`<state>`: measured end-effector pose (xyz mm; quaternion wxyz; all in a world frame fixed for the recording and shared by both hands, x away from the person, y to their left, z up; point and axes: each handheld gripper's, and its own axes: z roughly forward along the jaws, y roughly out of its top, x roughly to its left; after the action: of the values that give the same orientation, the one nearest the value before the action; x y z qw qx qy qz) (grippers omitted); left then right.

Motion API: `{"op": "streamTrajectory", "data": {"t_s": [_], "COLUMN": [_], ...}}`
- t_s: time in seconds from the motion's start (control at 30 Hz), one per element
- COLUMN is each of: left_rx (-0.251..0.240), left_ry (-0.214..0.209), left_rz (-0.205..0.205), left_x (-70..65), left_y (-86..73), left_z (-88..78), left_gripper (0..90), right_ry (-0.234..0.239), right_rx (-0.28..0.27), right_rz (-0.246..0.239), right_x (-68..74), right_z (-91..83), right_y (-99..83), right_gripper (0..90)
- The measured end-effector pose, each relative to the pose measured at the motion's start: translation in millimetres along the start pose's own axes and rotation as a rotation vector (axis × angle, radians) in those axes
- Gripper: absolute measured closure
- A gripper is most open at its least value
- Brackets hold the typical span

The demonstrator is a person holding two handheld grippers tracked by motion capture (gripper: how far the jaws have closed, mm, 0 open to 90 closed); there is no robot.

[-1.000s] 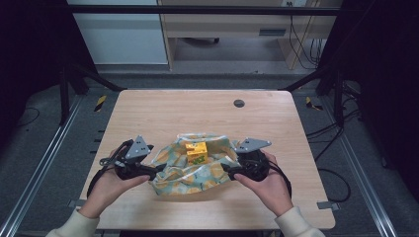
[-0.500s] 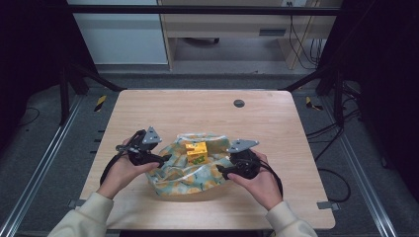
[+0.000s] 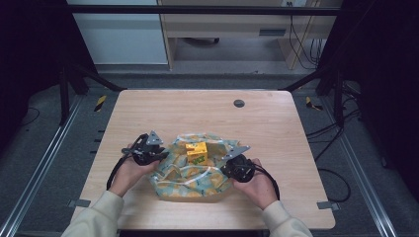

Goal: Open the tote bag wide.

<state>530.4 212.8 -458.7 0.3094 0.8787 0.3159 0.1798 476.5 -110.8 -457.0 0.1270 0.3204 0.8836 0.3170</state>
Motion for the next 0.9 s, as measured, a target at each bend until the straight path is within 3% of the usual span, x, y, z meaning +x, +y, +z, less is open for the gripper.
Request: {"op": "streamTrajectory", "data": {"t_s": [0.17,0.33,0.53,0.9], "left_rx": [-0.018,0.004,0.006,0.013], "left_ry": [0.024,0.034,0.064,0.067], "left_rz": [-0.002,0.008,0.001,-0.011], "left_x": [-1.2,0.4,4.4,9.6], "left_y": [-2.3,-3.4,-5.8,-12.7], "left_z": [0.6,3.8,5.7,10.1], "left_gripper": [84.2,88.5,89.6,89.9], "right_ry": [0.002,0.011,0.019,0.02], "right_rx": [0.022,0.05,0.064,0.069], "right_rz": [0.004,0.015,0.027,0.054], "right_x": [-1.1,-3.3,-4.6,-5.3], "right_z": [-0.9,1.8,3.6,3.6], "right_y": [-8.9,-21.3,-29.1,-35.0], "right_gripper": [90.0,90.0,90.0,90.0]}}
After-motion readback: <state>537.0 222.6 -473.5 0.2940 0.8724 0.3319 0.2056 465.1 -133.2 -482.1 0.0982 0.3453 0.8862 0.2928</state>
